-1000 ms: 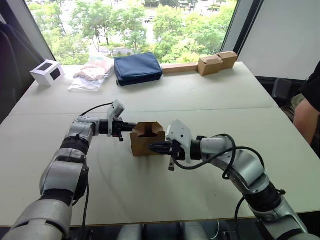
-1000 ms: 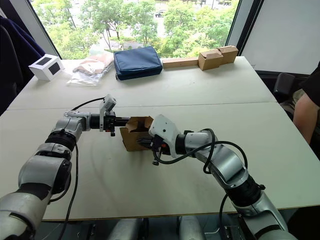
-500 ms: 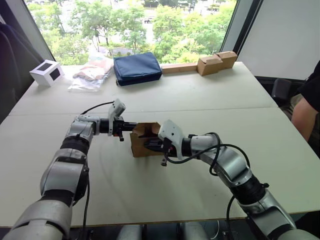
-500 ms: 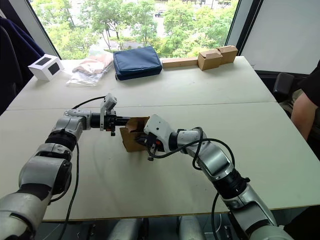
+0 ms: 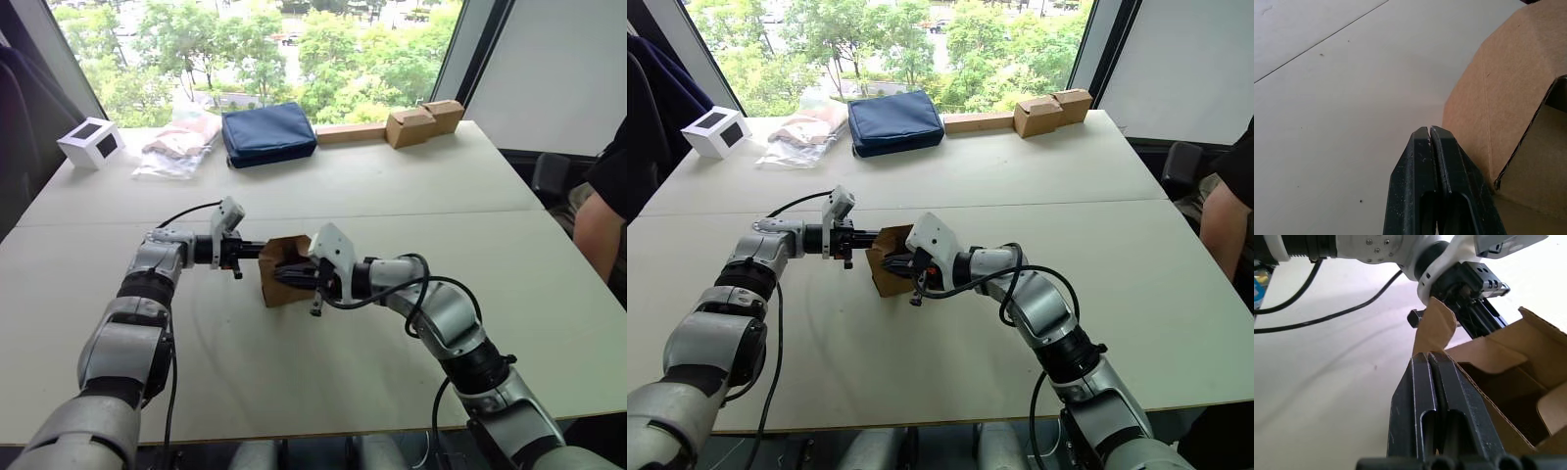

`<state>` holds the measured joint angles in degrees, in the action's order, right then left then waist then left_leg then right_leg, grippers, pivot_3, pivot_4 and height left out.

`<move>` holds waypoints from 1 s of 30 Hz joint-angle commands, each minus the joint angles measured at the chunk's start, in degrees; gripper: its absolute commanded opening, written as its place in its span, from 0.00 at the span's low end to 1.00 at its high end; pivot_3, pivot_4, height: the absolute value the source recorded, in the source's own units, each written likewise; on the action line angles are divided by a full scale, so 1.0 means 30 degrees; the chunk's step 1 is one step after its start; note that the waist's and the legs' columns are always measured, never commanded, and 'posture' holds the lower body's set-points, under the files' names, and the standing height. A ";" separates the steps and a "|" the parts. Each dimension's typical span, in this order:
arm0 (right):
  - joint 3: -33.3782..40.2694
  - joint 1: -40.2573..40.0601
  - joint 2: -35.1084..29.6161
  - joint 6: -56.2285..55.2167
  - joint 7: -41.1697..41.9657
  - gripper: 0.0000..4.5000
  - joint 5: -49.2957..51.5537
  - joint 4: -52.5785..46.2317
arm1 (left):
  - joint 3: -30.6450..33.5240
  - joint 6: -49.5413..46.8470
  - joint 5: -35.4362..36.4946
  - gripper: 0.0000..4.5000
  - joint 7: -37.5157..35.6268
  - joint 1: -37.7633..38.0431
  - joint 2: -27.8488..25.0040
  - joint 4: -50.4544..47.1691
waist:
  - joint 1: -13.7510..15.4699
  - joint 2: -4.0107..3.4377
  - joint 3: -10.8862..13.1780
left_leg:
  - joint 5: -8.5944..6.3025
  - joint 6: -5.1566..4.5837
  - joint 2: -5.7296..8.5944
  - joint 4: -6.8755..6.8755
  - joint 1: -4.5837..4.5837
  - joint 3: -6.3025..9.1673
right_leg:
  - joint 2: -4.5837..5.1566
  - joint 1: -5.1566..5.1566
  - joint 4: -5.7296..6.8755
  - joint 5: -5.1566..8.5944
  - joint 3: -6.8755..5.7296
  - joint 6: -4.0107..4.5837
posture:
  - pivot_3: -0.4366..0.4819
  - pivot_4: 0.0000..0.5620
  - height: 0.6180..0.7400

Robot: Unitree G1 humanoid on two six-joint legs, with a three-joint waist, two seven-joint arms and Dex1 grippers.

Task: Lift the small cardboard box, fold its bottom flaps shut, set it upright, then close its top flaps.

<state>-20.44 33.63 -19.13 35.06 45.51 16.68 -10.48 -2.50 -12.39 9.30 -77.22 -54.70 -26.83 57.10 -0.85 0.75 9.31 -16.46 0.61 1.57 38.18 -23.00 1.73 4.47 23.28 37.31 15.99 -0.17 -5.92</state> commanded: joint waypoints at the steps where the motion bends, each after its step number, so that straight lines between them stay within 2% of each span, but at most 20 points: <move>1: 0.0007 0.0390 -0.0036 -0.0432 -0.0074 0.00 -0.0545 0.0037 | 0.0392 -0.0031 0.0213 0.01 0.0026 -0.0227 -0.0021 -0.0664 | -0.0012 0.0000 0.0000 | 0.0000 0.0000 0.0000 0.0000 0.0000 -0.0001 | 0.0000 0.0000 0.0000 0.0000 0.0000 0.0000 | 0.48 0.27 1.00; 13: -0.0371 0.0708 0.0869 -0.1284 -0.0102 0.00 -0.1634 0.2176 | 0.0311 0.0144 0.0074 0.01 0.0264 -0.0136 0.0009 -0.0903 | -0.0030 -0.0001 0.0000 | 0.0003 0.0005 -0.0001 0.0000 0.0001 -0.0001 | -0.0002 0.0006 0.0004 0.0000 0.0000 0.0000 | 0.48 0.27 1.00; 18: -0.0138 0.0531 0.0905 -0.1315 0.0069 0.00 -0.1517 0.2080 | 0.1033 0.0321 0.0352 0.01 0.1055 0.0331 -0.1300 -0.1803 | -0.0114 -0.0001 0.0000 | 0.0004 0.0007 -0.0002 -0.0002 0.0001 0.0002 | -0.0003 0.0010 0.0007 0.0000 0.0002 0.0000 | 0.48 0.27 1.00; 21: -0.0001 0.0404 0.0863 -0.1301 0.0131 0.00 -0.1393 0.1844 | 0.1850 -0.1447 0.1440 0.01 0.0743 0.1956 -0.2306 -0.4520 | -0.0220 -0.0005 -0.0003 | 0.0010 0.0018 -0.0018 -0.0019 0.0002 -0.0005 | -0.0014 0.0032 0.0016 0.0000 0.0013 0.0001 | 0.48 0.27 1.00; 27: 0.0226 0.0278 0.0827 -0.1778 0.0184 0.00 -0.1427 0.1939 | 0.3598 -0.7764 0.5179 0.01 0.1523 0.7664 -0.4260 -1.5769 | -0.0395 -0.0007 -0.0006 | 0.0037 0.0066 -0.0013 -0.0025 -0.0004 0.0003 | 0.0029 0.0017 0.0025 0.0000 0.0027 0.0002 | 0.48 0.27 1.00; 30: 0.0204 0.0221 0.0893 -0.2106 0.0298 0.00 -0.1458 0.2165 | 0.4316 -1.0296 0.7087 0.01 0.2664 0.9474 -0.4353 -1.9780 | -0.0251 -0.0005 -0.0007 | 0.0012 0.0026 -0.0012 -0.0018 -0.0016 0.0018 | 0.0066 0.0019 0.0004 -0.0001 0.0038 0.0003 | 0.48 0.27 1.00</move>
<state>-20.81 33.99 -16.99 30.01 46.03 11.98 -3.20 7.89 -38.84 25.77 -71.35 -26.96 -39.25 6.07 -1.61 0.74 9.29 -16.42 0.69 1.53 38.13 -23.05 1.79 4.66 23.33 37.31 15.98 -0.05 -5.91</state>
